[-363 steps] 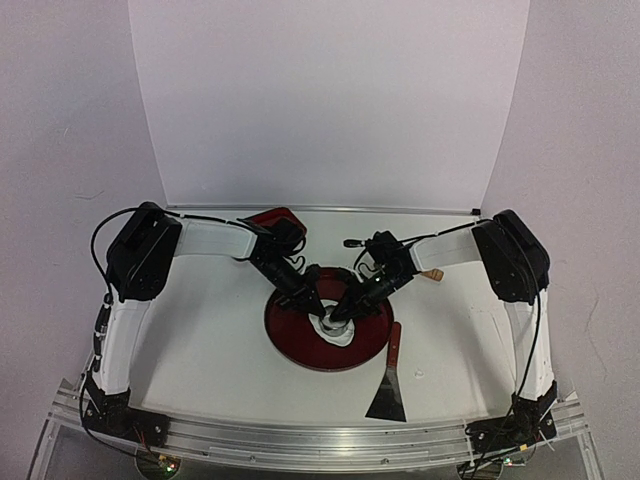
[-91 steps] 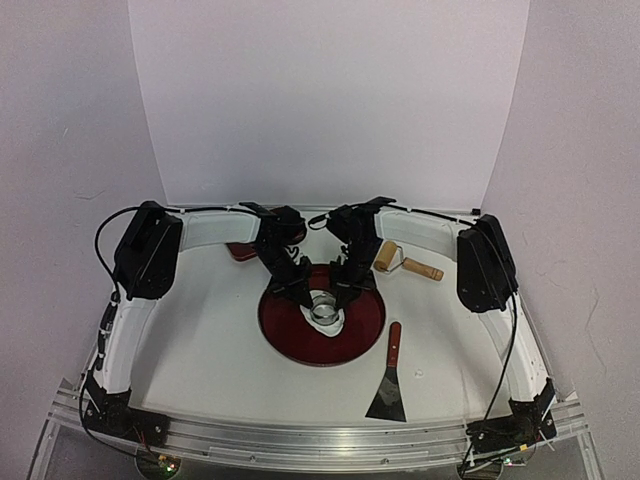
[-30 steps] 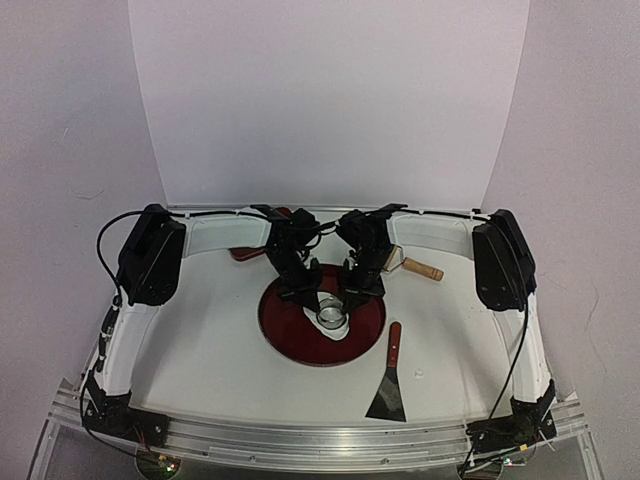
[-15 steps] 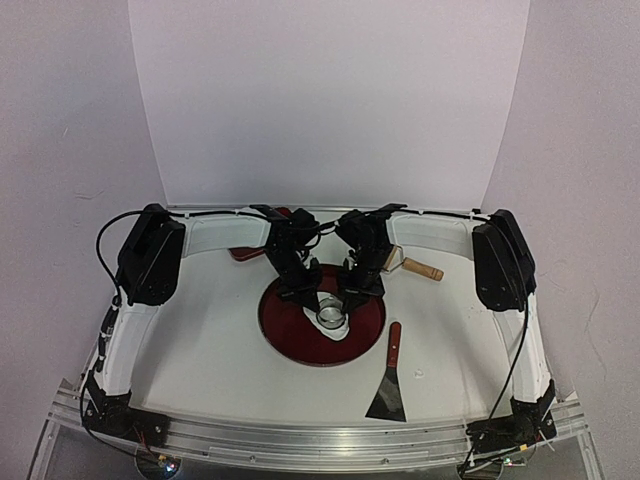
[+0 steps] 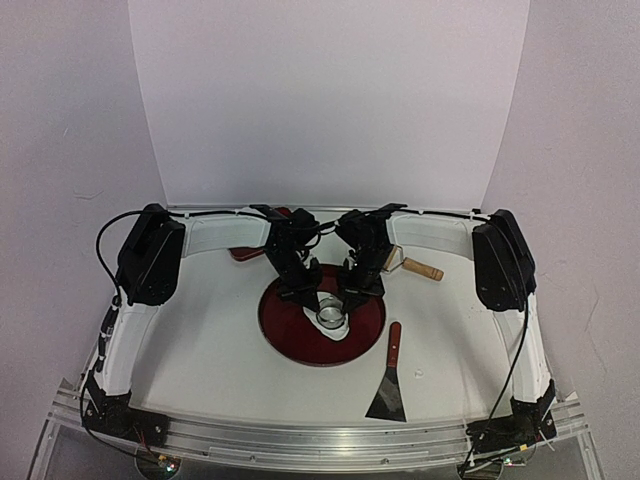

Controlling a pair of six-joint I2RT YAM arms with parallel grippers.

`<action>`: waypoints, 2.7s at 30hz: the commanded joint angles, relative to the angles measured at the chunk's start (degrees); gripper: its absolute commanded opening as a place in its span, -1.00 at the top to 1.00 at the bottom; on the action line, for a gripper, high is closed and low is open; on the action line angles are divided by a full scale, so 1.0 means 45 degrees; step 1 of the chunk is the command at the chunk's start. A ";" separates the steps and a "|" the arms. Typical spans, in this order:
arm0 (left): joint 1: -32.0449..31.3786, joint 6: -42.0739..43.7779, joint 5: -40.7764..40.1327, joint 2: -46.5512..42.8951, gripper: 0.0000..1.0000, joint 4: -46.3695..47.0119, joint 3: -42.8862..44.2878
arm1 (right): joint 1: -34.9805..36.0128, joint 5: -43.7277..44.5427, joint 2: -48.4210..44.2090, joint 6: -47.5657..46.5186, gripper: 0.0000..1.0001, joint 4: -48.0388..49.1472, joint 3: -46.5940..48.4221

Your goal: Roll out the dumpling wrappers from the dough

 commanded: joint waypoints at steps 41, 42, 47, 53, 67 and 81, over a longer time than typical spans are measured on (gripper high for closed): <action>-0.0031 0.0221 -0.1239 -0.0507 1.00 -0.2283 0.0750 | -0.0203 0.1393 -0.0647 0.0503 1.00 -0.0683 0.0774; -0.0030 0.0228 -0.1253 -0.0524 1.00 -0.2327 0.0824 | -0.0204 0.1403 -0.0686 0.0513 1.00 -0.0708 0.0784; -0.0029 0.0227 -0.1299 -0.0562 1.00 -0.2582 0.1222 | -0.0202 0.1450 -0.0901 0.0566 1.00 -0.0870 0.0968; -0.0017 0.0227 -0.1274 -0.0545 1.00 -0.2643 0.1311 | -0.0203 0.1755 -0.0947 0.0481 1.00 -0.1226 0.1261; -0.0030 0.0265 -0.1309 -0.0539 0.99 -0.3080 0.2210 | -0.0195 0.1954 -0.1167 0.0457 1.00 -0.1817 0.1970; -0.0022 0.0314 -0.1223 -0.0793 1.00 -0.3095 0.1807 | -0.0204 0.1575 -0.1112 0.0395 1.00 -0.2010 0.1795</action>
